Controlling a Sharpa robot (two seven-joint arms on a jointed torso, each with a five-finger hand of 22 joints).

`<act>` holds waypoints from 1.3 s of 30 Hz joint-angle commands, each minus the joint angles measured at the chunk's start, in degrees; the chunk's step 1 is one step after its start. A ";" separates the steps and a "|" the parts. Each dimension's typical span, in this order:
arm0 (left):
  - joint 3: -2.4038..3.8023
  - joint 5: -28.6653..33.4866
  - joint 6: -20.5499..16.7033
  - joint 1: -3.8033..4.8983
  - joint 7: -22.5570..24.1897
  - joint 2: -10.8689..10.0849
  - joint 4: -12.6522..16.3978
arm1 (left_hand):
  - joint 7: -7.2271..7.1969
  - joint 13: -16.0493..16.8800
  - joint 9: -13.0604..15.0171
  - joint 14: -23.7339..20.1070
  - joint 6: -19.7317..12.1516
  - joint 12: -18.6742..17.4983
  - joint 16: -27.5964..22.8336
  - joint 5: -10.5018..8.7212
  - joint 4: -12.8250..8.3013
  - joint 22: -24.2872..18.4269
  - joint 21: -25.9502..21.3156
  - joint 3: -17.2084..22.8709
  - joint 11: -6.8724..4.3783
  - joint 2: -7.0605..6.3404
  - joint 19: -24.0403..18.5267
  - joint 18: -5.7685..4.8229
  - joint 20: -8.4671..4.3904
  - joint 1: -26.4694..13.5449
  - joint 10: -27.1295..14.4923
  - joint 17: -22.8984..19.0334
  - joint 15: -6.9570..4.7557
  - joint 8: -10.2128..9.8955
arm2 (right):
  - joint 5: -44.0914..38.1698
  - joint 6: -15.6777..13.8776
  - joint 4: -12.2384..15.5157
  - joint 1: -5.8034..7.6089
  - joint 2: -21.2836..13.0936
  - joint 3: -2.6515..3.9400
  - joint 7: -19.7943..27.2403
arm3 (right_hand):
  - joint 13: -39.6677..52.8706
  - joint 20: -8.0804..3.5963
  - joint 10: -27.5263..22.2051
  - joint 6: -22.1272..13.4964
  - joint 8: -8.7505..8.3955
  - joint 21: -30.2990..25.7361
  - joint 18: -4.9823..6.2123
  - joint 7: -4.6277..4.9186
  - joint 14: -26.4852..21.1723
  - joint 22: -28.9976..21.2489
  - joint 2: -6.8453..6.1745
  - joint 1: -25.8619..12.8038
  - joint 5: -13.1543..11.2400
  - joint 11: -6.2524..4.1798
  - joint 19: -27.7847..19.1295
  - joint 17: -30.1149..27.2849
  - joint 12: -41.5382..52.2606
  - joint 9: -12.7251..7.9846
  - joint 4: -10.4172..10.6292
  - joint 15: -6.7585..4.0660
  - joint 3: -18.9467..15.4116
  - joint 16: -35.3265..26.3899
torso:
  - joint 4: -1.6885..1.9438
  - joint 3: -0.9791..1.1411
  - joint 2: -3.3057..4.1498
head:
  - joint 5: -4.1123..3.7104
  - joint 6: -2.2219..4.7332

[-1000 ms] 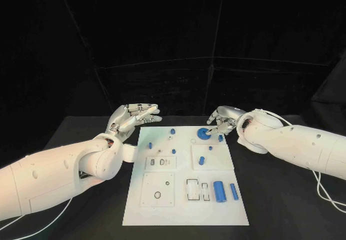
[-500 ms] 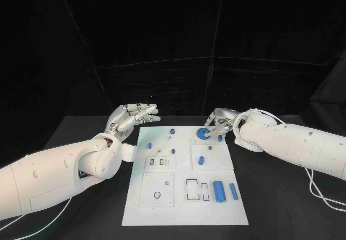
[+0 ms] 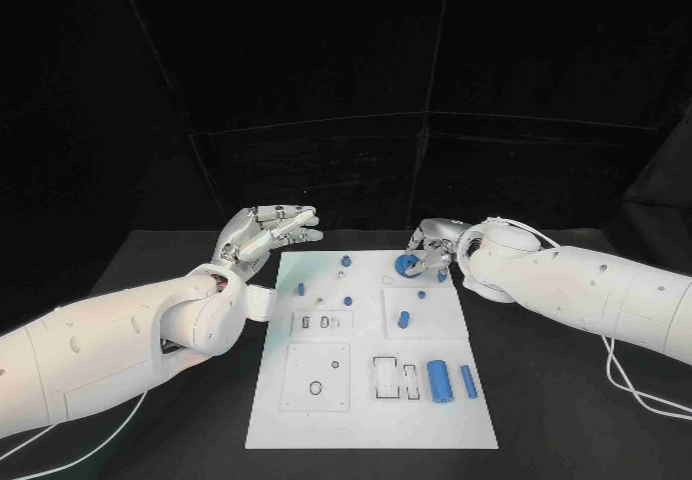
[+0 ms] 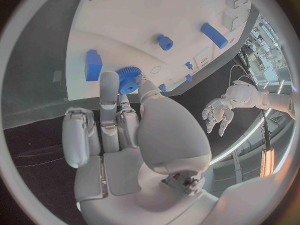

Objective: Assemble the parts on the task board

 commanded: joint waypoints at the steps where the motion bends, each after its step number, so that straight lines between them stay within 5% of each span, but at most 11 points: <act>1: 0.06 -0.22 0.73 0.08 0.23 0.11 -0.03 | -0.14 0.00 0.01 0.33 0.40 -0.18 -0.40 0.17 -0.43 -0.10 -0.32 -0.01 0.00 0.54 0.56 0.44 -0.01 0.01 0.24 -0.08 0.10 -0.27 | -2.48 1.60 -0.34 0.08 0.18 0.02 -1.80 | 6.66 -0.01 0.99 -0.25 0.24 0.26 -1.00 -0.08 0.08 7.74 0.22 0.58 -0.09 -0.15 1.84 -0.07 0.23 -0.02 -0.30 0.26 -0.02 -0.29 | -0.06 0.00 -0.03 | -0.04 -0.08; 15: 0.05 -0.22 0.73 0.08 0.15 0.21 -0.17 | -0.13 -0.02 0.00 0.35 0.41 -0.25 -0.47 0.17 -0.49 -0.14 -0.35 -0.02 0.00 0.53 0.59 0.43 -0.02 0.01 0.27 -0.10 0.09 -0.33 | -2.76 1.44 -0.50 0.03 0.59 0.02 -2.17 | 8.23 -0.15 1.82 2.89 1.79 0.50 -1.12 -0.35 0.07 8.33 2.61 1.56 -1.24 -0.41 2.18 -0.10 1.42 0.30 -0.84 0.08 1.77 -0.29 | -0.03 0.02 -0.04 | -0.05 -0.28; 20: 0.05 -0.22 0.70 0.08 0.14 0.18 -0.16 | -0.13 -0.02 0.00 0.35 0.41 -0.25 -0.47 0.17 -0.49 -0.14 -0.35 -0.02 0.00 0.53 0.59 0.43 -0.02 0.01 0.27 -0.10 0.09 -0.33 | -2.76 0.68 -0.24 0.02 0.55 0.02 -1.78 | 9.23 -0.50 2.48 6.51 3.01 0.60 -1.16 -1.28 0.06 8.60 4.52 2.49 -1.80 -1.15 2.34 -0.13 2.20 0.64 -1.38 -0.45 3.72 -0.32 | -0.09 0.01 -0.05 | -0.04 -0.32; 25: 0.05 -0.22 0.73 0.08 0.12 0.16 -0.14 | -0.13 -0.02 0.00 0.35 0.41 -0.25 -0.47 0.17 -0.49 -0.14 -0.35 -0.02 0.00 0.53 0.59 0.43 -0.02 0.01 0.27 -0.10 0.09 -0.33 | -4.32 -3.83 0.65 -0.05 0.43 0.02 -1.18 | 10.00 -1.30 3.02 9.85 3.80 0.85 -1.31 -2.58 0.06 9.26 6.07 4.05 -3.24 -2.25 2.75 -0.16 2.79 1.07 -2.80 -1.32 6.41 -0.42 | -0.09 0.04 -0.06 | -0.04 -0.37; 31: 0.05 -0.22 0.79 0.08 0.09 0.11 -0.16 | -0.13 -0.02 0.00 0.35 0.41 -0.25 -0.47 0.17 -0.49 -0.14 -0.35 -0.02 0.00 0.53 0.59 0.43 -0.02 0.01 0.27 -0.10 0.09 -0.33 | -7.93 -11.02 3.29 -0.21 -0.02 0.02 -0.42 | 10.84 -1.71 3.62 10.98 3.69 1.20 -1.52 -2.98 0.09 10.19 5.88 4.08 -3.37 -2.62 3.33 -0.19 3.48 1.19 -3.61 -1.64 7.65 -0.50 | -0.03 0.03 -0.11 | -0.03 -0.29; 39: 0.05 -0.22 0.82 0.08 0.06 0.00 -0.07 | -0.10 -0.03 -0.01 0.35 0.41 -0.32 -0.53 0.17 -0.54 -0.17 -0.38 -0.02 0.01 0.53 0.60 0.43 -0.03 0.02 0.27 -0.11 0.10 -0.38 | -9.84 -12.66 8.09 -0.26 -0.09 0.03 -1.09 | 10.76 -1.82 3.58 11.05 3.19 1.22 -1.54 -2.92 0.13 10.25 5.38 3.21 -3.60 -2.62 3.37 -0.20 3.36 1.10 -3.64 -1.68 8.06 -0.55 | 0.10 0.00 -0.09 | 0.18 -0.27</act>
